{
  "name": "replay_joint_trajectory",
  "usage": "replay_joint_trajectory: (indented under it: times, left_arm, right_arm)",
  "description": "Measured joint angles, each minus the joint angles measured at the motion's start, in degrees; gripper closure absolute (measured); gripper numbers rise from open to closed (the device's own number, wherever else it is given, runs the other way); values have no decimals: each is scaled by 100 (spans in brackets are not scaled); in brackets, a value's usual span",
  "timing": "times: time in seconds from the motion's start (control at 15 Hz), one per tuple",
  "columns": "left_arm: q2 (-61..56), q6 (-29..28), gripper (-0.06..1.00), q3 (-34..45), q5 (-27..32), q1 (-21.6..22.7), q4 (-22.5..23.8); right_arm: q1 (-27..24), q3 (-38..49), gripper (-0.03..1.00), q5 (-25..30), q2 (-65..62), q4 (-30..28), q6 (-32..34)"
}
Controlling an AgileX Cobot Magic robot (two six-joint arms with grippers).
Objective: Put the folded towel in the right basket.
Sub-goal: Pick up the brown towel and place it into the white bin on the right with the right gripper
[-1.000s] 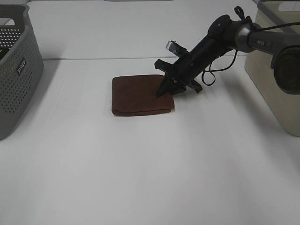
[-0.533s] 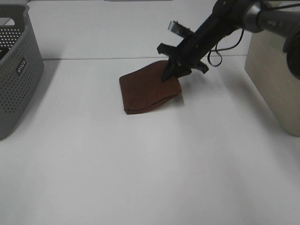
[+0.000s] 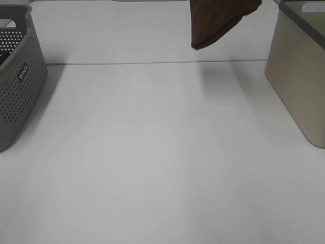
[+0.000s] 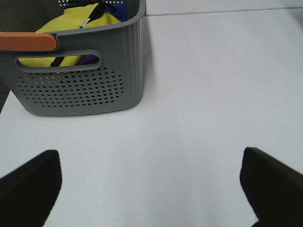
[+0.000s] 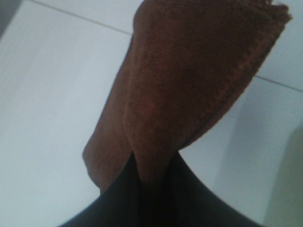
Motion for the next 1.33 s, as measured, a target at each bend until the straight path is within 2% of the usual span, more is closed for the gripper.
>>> replay_joint_trajectory:
  times: [0.2,0.33,0.53,0.73,0.93,1.0,1.13,1.2,1.33]
  left_arm:
    - [0,0,-3,0,0,0,0]
    - [0,0,-3,0,0,0,0]
    - [0,0,-3,0,0,0,0]
    - [0,0,-3,0,0,0,0]
    - [0,0,-3,0,0,0,0]
    - [0,0,-3,0,0,0,0]
    - [0,0,-3,0,0,0,0]
    - [0,0,-3,0,0,0,0]
    - [0,0,-3,0,0,0,0]
  right_arm:
    - [-848,0,86,23,-602,-86,97]
    - [-1524,0,86,23,-693,-149,149]
    - [-2252,0,86,29,-682,-252,212]
    - [-2681,424,86,29,-682,-372,292]
    - [-2710,917,84,29,-579,-367,292]
    - [-2710,1043,77,29,-476,-361,309]
    - [-2710,1089,53,23,-269,-367,470]
    - [-2704,1089,45,23,-229,-367,510]
    - [-2704,1089,39,23,-241,-327,607]
